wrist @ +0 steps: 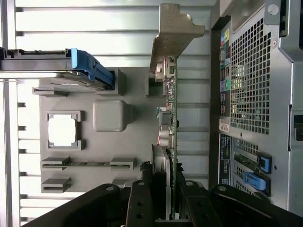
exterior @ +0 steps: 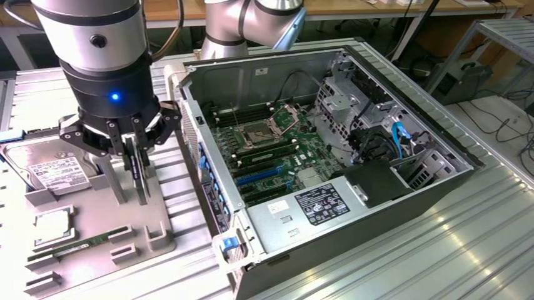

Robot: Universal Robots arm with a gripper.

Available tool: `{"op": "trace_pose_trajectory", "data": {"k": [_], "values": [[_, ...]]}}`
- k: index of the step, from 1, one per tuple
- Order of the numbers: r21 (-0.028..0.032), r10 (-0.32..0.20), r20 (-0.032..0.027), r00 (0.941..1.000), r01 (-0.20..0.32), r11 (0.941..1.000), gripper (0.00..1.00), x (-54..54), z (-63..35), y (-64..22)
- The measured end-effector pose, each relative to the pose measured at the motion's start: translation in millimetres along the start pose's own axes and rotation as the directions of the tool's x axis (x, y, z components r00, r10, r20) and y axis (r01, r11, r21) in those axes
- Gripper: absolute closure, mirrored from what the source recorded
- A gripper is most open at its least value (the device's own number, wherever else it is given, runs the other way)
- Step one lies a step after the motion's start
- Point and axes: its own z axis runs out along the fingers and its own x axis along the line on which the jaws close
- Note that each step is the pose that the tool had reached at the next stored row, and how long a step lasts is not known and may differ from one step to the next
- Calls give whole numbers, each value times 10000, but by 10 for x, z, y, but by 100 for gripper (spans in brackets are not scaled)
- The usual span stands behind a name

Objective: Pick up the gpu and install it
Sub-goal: 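Pick up the gpu and move the gpu toward the slot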

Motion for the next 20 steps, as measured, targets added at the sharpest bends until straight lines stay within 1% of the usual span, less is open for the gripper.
{"op": "trace_pose_trajectory", "data": {"k": [13,20], "values": [[1,0,-1,10000,0,10000,73,1,-88,3],[15,0,-1,10000,0,10000,73,2,-142,5]]}}
